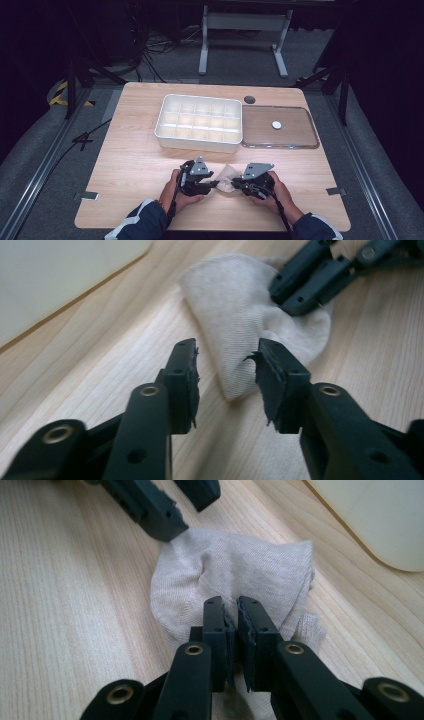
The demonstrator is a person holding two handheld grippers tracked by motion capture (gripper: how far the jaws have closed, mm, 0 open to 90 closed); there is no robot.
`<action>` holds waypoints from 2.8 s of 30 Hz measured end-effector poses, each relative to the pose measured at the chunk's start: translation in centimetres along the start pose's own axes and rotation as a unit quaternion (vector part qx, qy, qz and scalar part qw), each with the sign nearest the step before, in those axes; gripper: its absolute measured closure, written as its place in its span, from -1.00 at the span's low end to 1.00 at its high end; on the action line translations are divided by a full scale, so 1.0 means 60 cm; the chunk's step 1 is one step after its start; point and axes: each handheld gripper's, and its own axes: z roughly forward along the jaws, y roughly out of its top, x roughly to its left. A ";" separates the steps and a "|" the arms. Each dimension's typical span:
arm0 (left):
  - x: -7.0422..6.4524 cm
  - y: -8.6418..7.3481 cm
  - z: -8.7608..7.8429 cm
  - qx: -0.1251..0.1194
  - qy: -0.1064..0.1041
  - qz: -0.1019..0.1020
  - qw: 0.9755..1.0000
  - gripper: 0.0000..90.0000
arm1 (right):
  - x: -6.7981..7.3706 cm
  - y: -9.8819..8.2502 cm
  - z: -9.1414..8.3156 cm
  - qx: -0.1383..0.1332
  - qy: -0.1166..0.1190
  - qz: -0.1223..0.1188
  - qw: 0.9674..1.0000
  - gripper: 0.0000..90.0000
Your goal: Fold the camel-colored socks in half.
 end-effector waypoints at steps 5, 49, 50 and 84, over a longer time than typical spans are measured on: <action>0.000 0.001 0.007 0.006 0.000 -0.004 1.000 0.04 | 0.000 0.000 0.000 -0.001 -0.001 0.000 1.000 0.84; -0.010 0.013 0.021 0.003 -0.036 0.004 0.999 0.83 | 0.004 0.004 0.002 0.009 -0.018 -0.021 1.000 0.89; -0.011 0.014 0.019 -0.002 -0.038 0.004 0.999 0.83 | 0.004 0.004 0.002 0.009 -0.018 -0.020 1.000 0.89; -0.021 0.026 0.007 -0.043 -0.047 0.010 0.998 0.84 | -0.018 0.001 -0.017 -0.002 -0.050 0.017 0.999 0.38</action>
